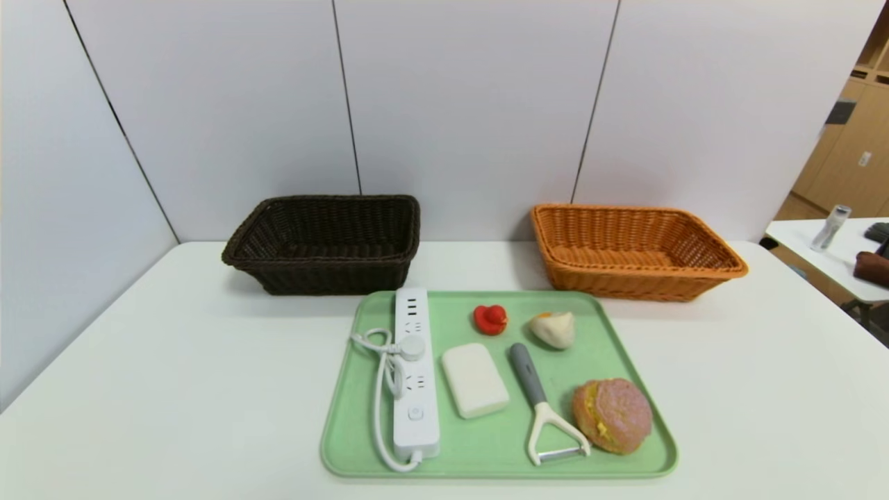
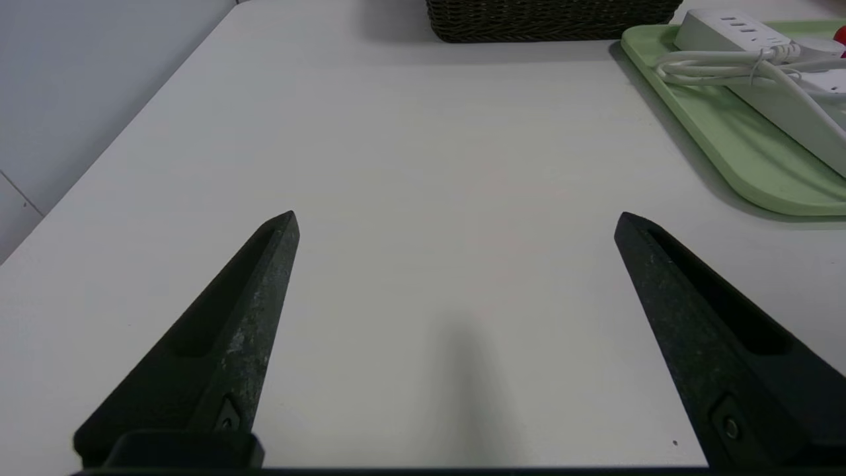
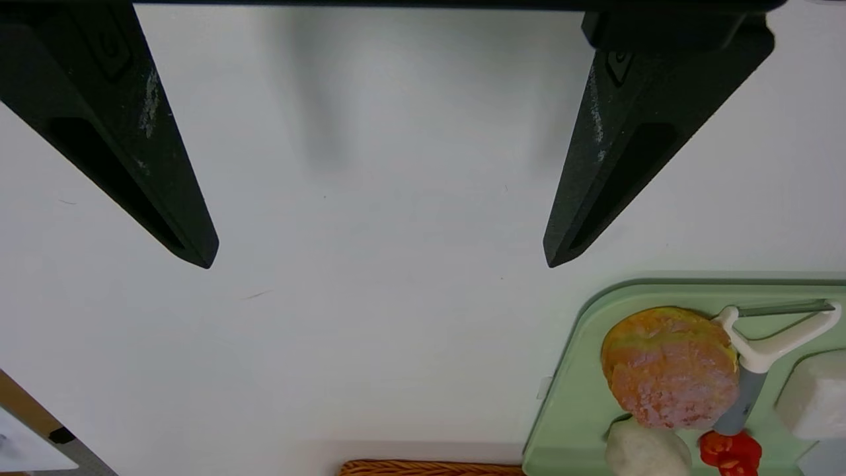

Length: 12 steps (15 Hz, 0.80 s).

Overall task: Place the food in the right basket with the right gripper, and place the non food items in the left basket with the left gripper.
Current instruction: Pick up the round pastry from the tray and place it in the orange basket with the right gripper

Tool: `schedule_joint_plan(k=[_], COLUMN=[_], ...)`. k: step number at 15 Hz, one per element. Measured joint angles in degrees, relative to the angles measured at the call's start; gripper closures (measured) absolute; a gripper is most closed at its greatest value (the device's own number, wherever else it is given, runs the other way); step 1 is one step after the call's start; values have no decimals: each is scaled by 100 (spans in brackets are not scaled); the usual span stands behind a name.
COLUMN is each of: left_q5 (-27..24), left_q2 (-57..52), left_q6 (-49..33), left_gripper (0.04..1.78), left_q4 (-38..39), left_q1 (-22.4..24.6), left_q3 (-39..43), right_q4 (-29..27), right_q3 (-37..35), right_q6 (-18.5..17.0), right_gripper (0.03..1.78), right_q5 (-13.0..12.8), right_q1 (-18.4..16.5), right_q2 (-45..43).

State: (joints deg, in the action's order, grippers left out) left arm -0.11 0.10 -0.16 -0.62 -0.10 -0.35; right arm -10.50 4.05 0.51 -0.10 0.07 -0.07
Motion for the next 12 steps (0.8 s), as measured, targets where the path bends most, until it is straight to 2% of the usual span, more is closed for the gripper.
schedule_joint_plan(k=[4,6,8,9,11,12], left_q5=[-2,-20,-350,-538,-700,-711], left_q2=[0,0,0,17,271,524], left_q6=[67,290,652,680,685,652], left_gripper=[13,13,13,13,13,13], left_q4=[0,2,-28,-67,-105,-59], left_q1=[0,0,0,0,0,0], left_q3=[0,-2,-173,-341,-713,-914], right_q4=[33,72,105,127,144,193], right_q3=[-9,-11,22,179,555,706], right_q6=[30,249,339,318,284,254], right_gripper=[11,11,11,11,11,11], right_q5=[-1,87,161,288,844,1026], right_q1=[0,0,0,0,0,9], right_q2=[0,0,0,5,133,327])
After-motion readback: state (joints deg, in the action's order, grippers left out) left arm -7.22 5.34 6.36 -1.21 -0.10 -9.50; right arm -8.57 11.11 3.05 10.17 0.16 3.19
